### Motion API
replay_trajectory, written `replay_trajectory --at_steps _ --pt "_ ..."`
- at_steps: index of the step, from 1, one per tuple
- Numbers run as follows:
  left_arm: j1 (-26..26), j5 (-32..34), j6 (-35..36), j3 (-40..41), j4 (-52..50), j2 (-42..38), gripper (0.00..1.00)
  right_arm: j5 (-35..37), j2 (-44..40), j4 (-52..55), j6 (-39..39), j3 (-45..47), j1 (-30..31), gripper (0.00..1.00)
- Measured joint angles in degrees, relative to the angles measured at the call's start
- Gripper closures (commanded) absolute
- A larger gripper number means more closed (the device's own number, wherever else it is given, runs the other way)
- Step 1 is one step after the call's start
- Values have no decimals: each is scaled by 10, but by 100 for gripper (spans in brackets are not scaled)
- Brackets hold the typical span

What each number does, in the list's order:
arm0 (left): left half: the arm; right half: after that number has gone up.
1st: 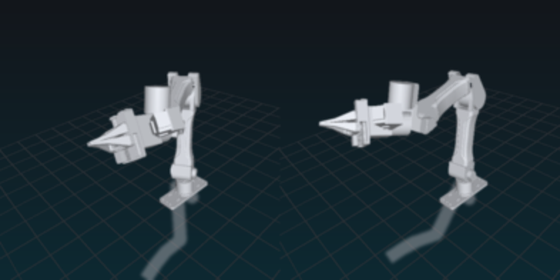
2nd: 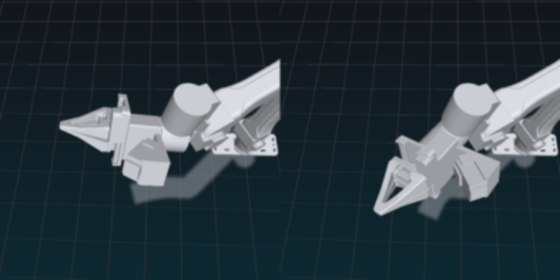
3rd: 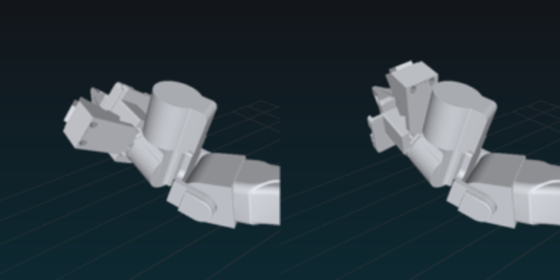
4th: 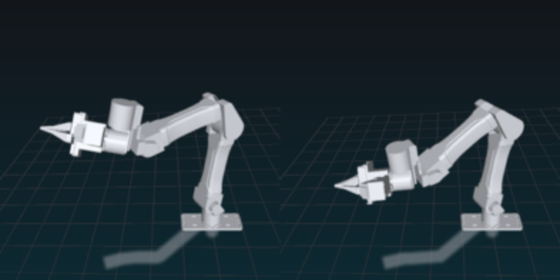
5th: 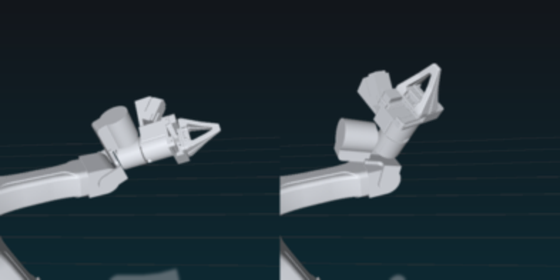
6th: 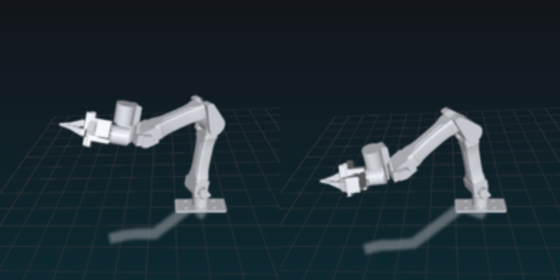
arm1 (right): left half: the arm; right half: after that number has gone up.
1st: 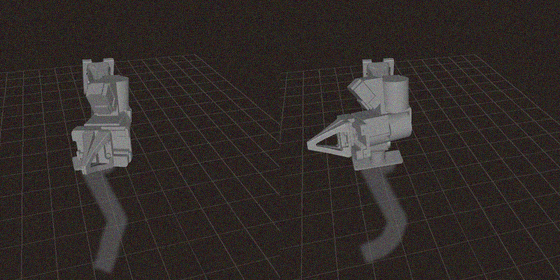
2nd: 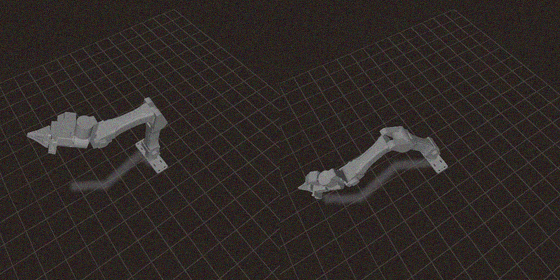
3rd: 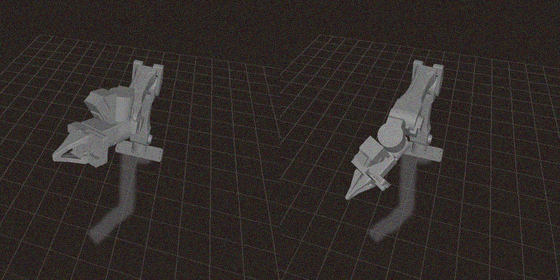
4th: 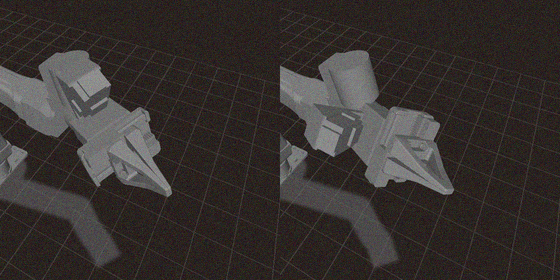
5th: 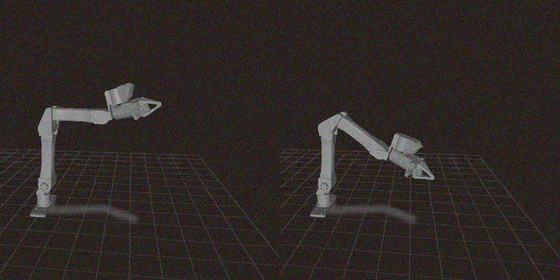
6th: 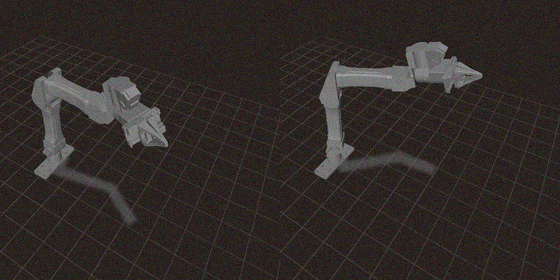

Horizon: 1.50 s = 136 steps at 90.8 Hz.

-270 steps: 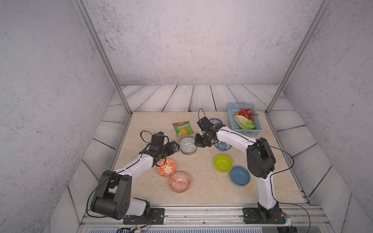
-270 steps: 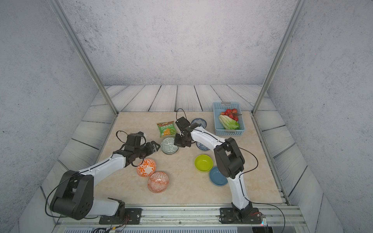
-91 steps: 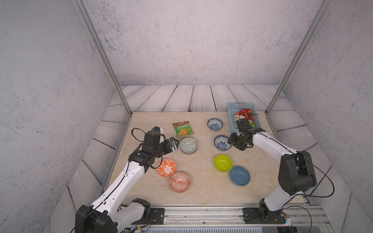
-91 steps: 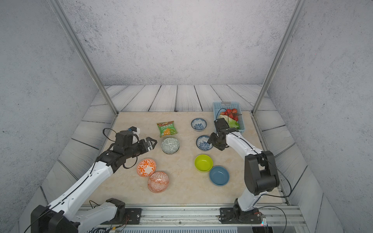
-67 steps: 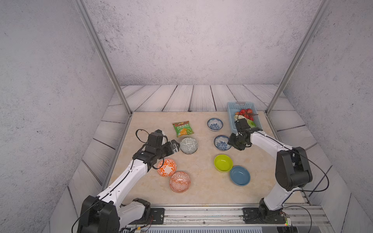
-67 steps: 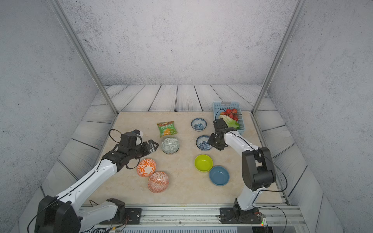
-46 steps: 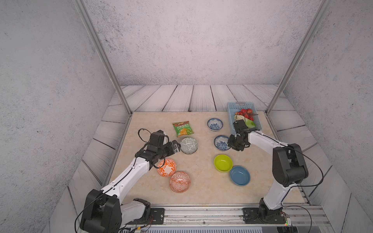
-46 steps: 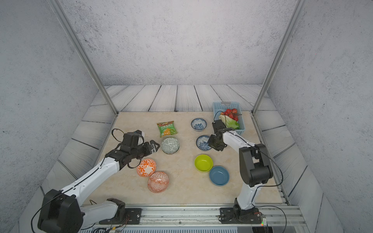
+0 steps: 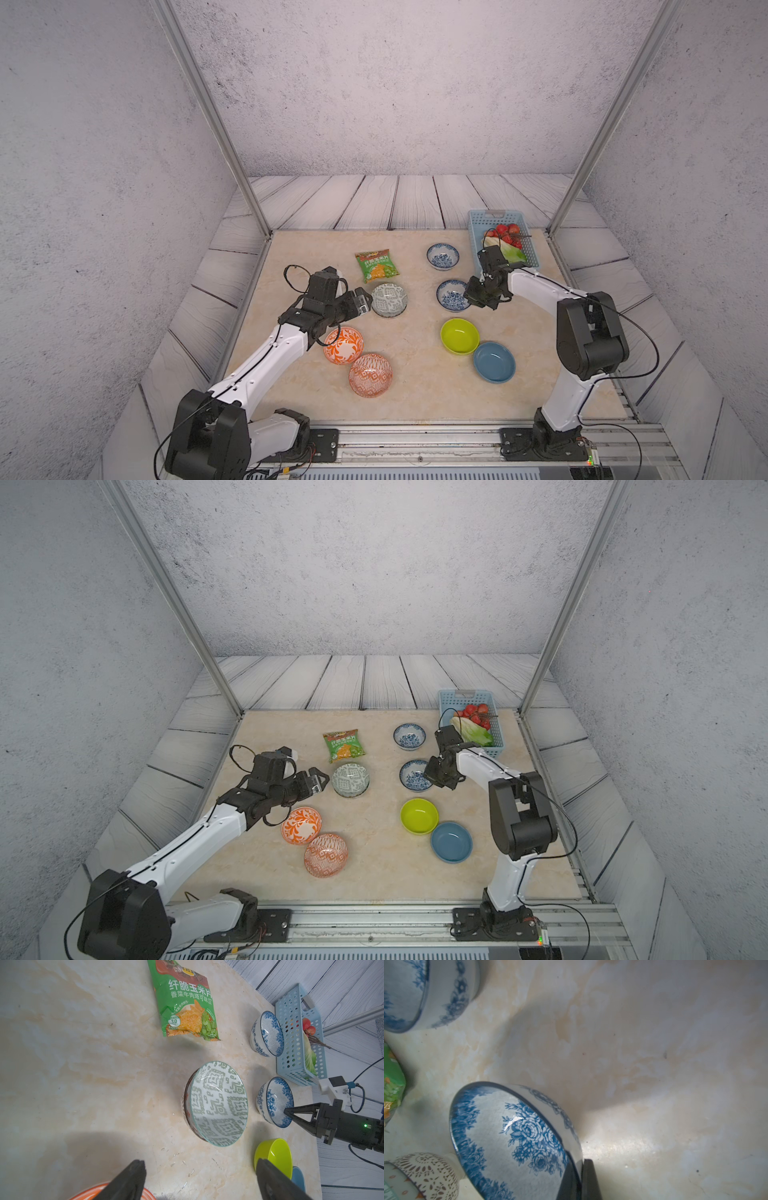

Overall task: Stack the bowls
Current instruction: Move the bowl to the center of the board.

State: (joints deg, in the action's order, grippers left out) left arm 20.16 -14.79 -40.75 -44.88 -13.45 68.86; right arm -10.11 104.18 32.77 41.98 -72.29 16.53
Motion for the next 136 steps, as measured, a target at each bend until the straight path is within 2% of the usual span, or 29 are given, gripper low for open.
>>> replay_trajectory --at_steps 28,107,114,136 --pt "0 0 0 0 0 5 11 -11 22 19 -19 -49 59 100" --pt "0 3 -1 0 -1 -2 11 -48 48 23 -15 -52 93 100" --pt "0 3 -1 0 -1 -2 11 -50 49 22 -15 -53 93 94" --pt "0 4 -2 0 -1 -3 11 -46 51 26 -18 -61 93 66"
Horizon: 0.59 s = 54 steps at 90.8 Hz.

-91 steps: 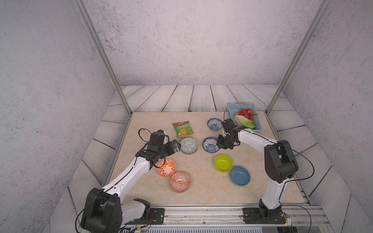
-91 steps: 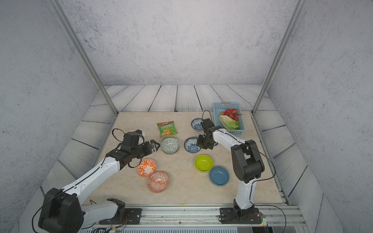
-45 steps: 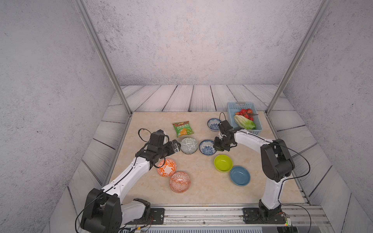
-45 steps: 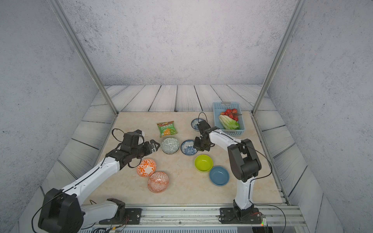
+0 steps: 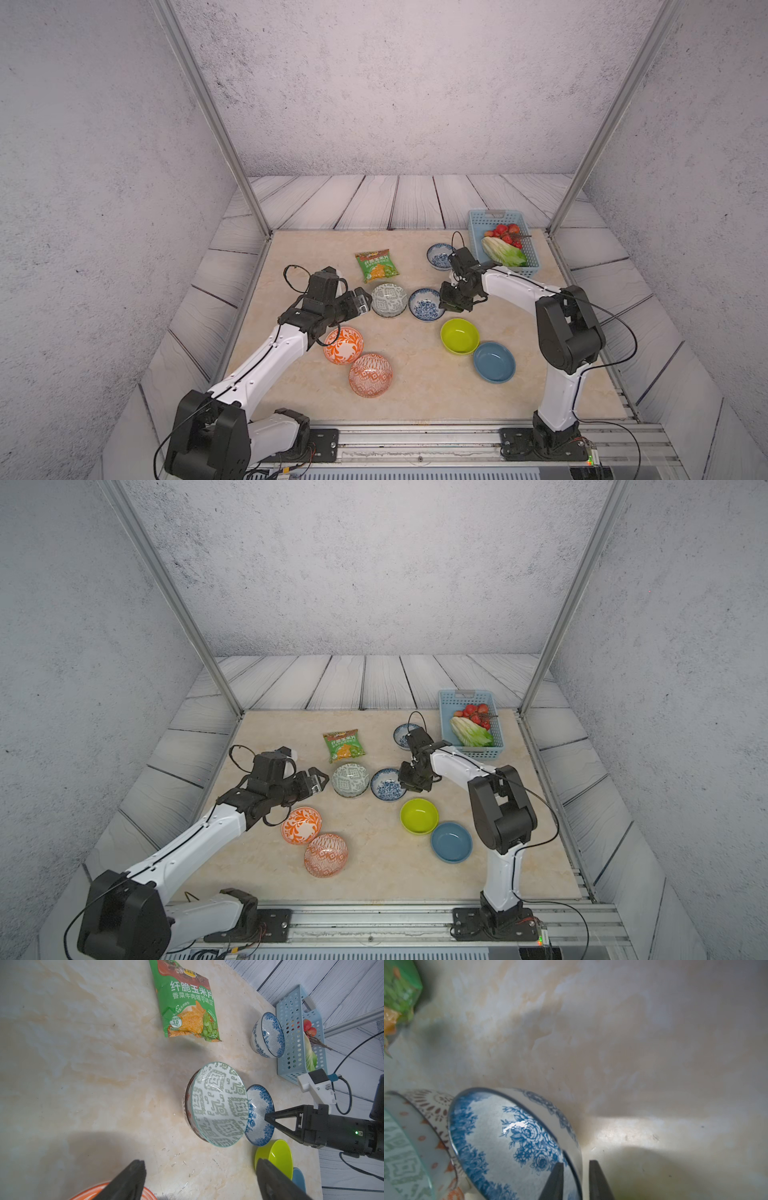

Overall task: Stack the bowls
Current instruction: Move the bowl to the center of the board.

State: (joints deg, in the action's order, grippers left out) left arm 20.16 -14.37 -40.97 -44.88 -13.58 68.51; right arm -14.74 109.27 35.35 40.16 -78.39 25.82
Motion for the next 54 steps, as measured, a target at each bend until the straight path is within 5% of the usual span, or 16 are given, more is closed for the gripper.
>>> replay_trajectory --at_steps 21,36,54 --pt "0 2 0 0 0 -9 10 18 0 15 -11 -29 0 56" --pt "0 7 -3 0 -1 -10 9 73 -13 34 -18 -59 0 33" --pt "-4 20 -2 -14 -7 -4 6 142 -15 57 -16 -136 -15 33"
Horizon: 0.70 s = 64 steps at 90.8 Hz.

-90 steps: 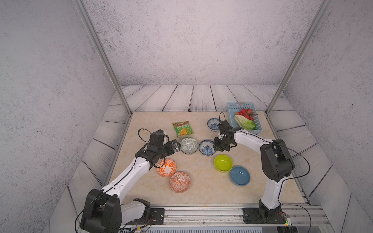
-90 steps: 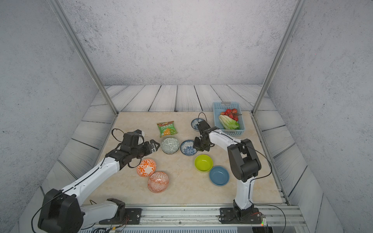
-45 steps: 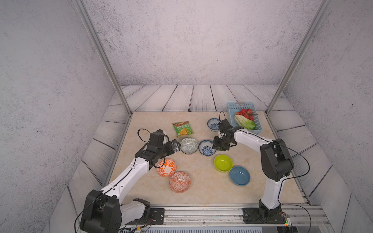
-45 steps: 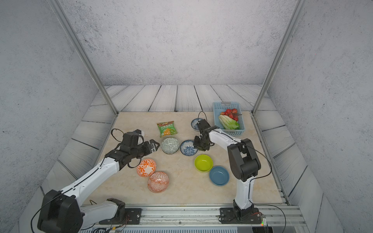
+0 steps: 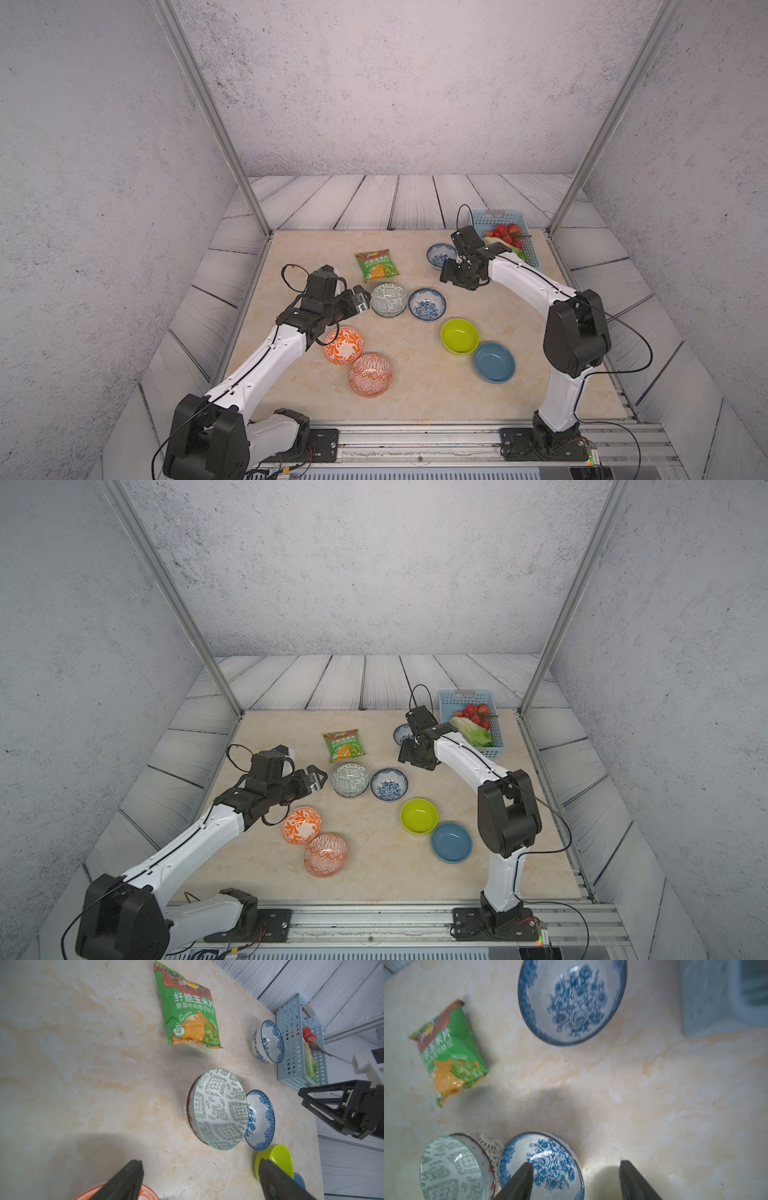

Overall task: Stack the bowls
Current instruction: Move the bowl to the center of the board, then pick up the bowl from the center of the board.

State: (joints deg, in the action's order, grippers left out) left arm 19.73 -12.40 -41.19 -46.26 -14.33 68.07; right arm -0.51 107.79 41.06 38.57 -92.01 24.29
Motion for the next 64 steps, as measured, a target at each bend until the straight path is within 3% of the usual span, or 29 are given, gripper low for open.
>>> replay_trajectory --at_steps 30,64 --pt "-5 3 2 -31 35 65 6 33 129 59 19 -203 -68 38" --pt "-5 -6 -3 -8 74 53 7 5 224 64 37 -274 -71 49"
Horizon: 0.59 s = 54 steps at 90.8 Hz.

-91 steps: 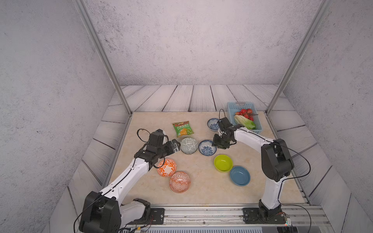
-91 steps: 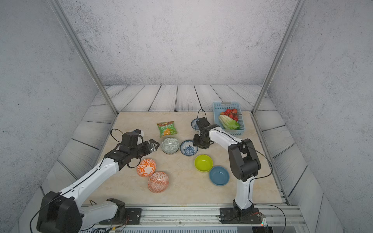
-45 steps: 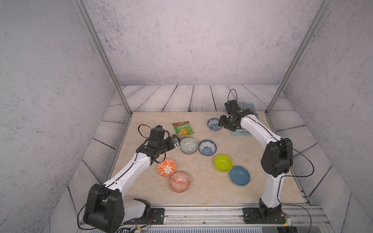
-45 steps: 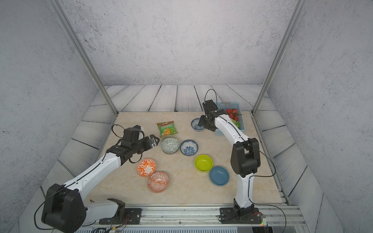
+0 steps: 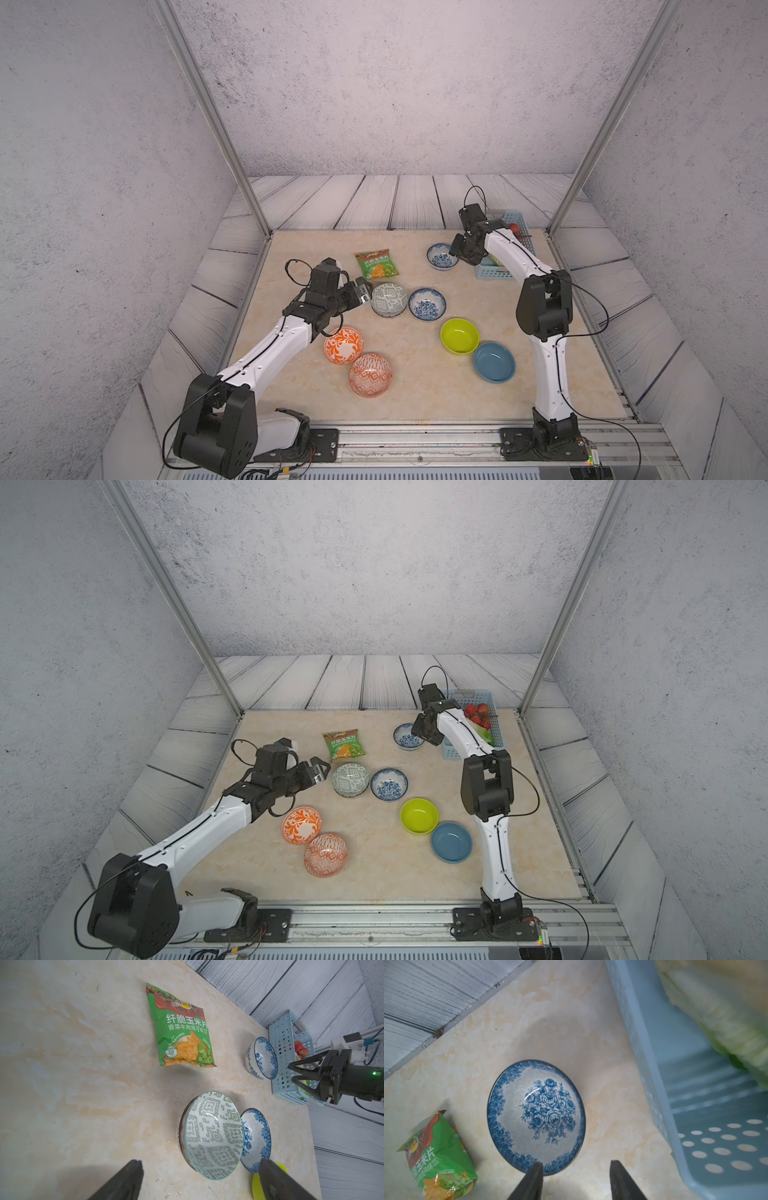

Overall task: Stack the bowls
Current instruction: Pick up the bowl from the center of the board.

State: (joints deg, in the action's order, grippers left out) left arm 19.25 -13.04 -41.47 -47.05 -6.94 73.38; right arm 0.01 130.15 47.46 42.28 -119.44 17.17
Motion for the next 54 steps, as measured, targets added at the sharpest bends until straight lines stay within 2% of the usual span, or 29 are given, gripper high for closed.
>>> replay_trajectory --at_steps 16,30,54 --pt "0 -3 -4 1 10 0 7 -18 18 -7 8 1 0 52" --pt "-1 -5 -7 2 18 0 7 -27 19 -18 12 7 0 62" --pt "-7 -7 -13 8 29 0 7 -45 27 -31 19 11 0 64"
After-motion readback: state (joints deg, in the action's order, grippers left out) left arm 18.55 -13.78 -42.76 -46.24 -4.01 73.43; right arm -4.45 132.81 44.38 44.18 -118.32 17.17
